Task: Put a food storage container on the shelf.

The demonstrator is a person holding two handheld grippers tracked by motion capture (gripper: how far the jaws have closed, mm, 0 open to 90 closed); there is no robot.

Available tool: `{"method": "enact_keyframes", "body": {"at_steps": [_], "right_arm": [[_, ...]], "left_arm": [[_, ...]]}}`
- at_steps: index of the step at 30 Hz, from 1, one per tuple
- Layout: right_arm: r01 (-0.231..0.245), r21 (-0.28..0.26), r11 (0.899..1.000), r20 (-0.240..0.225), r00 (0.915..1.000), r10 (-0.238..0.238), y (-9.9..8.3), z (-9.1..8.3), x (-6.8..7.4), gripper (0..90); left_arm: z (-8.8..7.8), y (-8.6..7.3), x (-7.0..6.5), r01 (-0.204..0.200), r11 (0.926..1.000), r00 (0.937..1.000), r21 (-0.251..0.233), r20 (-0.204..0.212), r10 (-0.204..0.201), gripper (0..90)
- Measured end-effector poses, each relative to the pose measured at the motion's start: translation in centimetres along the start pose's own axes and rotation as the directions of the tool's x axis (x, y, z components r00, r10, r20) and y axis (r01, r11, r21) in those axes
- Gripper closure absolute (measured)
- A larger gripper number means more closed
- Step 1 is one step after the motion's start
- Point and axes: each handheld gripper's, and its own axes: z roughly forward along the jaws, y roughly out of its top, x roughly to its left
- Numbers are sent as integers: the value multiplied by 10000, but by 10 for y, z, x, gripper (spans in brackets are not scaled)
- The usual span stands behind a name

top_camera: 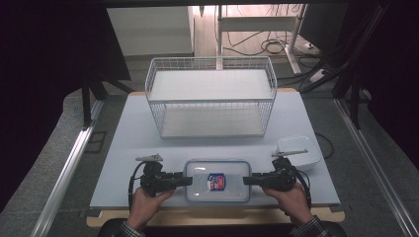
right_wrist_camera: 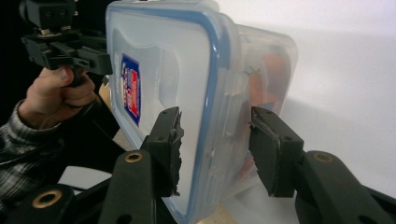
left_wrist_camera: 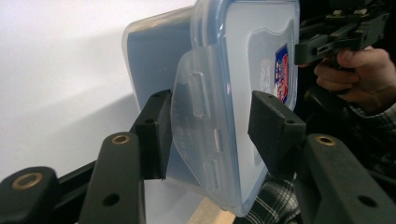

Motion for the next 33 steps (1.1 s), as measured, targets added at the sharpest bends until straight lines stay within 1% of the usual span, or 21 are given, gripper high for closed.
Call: {"method": "enact_keyframes", "body": {"at_steps": [2, 3, 5, 7, 8, 9, 11, 13, 16, 19, 20, 21, 22, 23, 24, 25, 26, 28, 29, 30, 33], "right_arm": [[207, -61, 9998, 164, 9997, -206, 1, 0, 3, 547], [243, -79, 9997, 192, 9995, -241, 1, 0, 3, 546], [416, -229, 9989, 268, 9988, -410, 1, 0, 5, 546], [448, -288, 9986, 265, 9987, -441, 1, 0, 5, 546], [582, -459, 9972, 216, 9981, -573, 3, -3, 7, 546], [630, -515, 9967, 208, 9979, -620, 4, -4, 8, 545], [785, -635, 9949, 165, 9968, -776, 8, -7, 10, 545], [937, -709, 9931, 178, 9955, -926, 13, -9, 13, 545], [1036, -757, 9917, 178, 9946, -1025, 17, -11, 14, 544], [1195, -859, 9891, 134, 9928, -1188, 27, -16, 16, 544], [1318, -937, 9868, 164, 9913, -1309, 31, -18, 17, 544], [1367, -976, 9858, 172, 9906, -1357, 34, -19, 18, 544], [1367, -976, 9858, 172, 9906, -1357, 34, -19, 18, 544], [1452, -1079, 9835, 154, 9894, -1444, 41, -23, 20, 544], [1453, -1117, 9831, 117, 9894, -1449, 44, -25, 21, 544], [1477, -1162, 9822, 94, 9890, -1476, 47, -26, 21, 543], [1455, -1172, 9824, 96, 9893, -1454, 49, -27, 21, 543], [1496, -1245, 9809, 137, 9887, -1491, 55, -29, 22, 542], [1555, -1297, 9793, 173, 9878, -1546, 58, -30, 23, 541], [1616, -1334, 9778, 203, 9869, -1603, 62, -32, 24, 541], [1734, -1428, 9744, 279, 9848, -1712, 71, -35, 27, 541]], "left_arm": [[0, 0, 0, 21, 10000, 10000, 9, -18, -21, 509], [0, 1, 1, 83, 10000, 10000, -33, 34, -82, 511], [-2, 2, 2, 69, 9999, 9999, -149, 77, -68, 515], [-3, 3, 2, 49, 9997, 9999, -244, 129, -46, 519], [-7, 6, 0, -4, 9988, 9996, -486, 282, 18, 525], [-9, 8, -1, -16, 9982, 9993, -603, 363, 38, 529], [-12, 14, -2, -165, 9977, 9988, -662, 444, 195, 536], [-14, 17, -4, -253, 9973, 9987, -696, 419, 282, 537], [-16, 21, -4, -251, 9970, 9982, -731, 527, 290, 544], [-21, 33, -8, -476, 9950, 9973, -875, 521, 523, 546], [-22, 35, -8, -489, 9947, 9970, -909, 546, 541, 548], [-23, 39, -9, -532, 9942, 9965, -931, 594, 588, 549], [-23, 39, -9, -532, 9942, 9965, -931, 594, 588, 551], [-26, 47, -11, -611, 9927, 9953, -1041, 685, 685, 555], [-27, 50, -11, -670, 9921, 9948, -1065, 696, 746, 557], [-28, 53, -12, -691, 9919, 9948, -1068, 667, 765, 558], [-29, 57, -13, -799, 9913, 9941, -1042, 643, 869, 558], [-30, 62, -14, -766, 9910, 9946, -1095, 620, 838, 558], [-31, 67, -15, -846, 9902, 9941, -1114, 588, 916, 558], [-31, 67, -15, -846, 9902, 9941, -1114, 588, 916, 557], [-35, 79, -19, -980, 9883, 9935, -1166, 471, 1040, 555]]}}
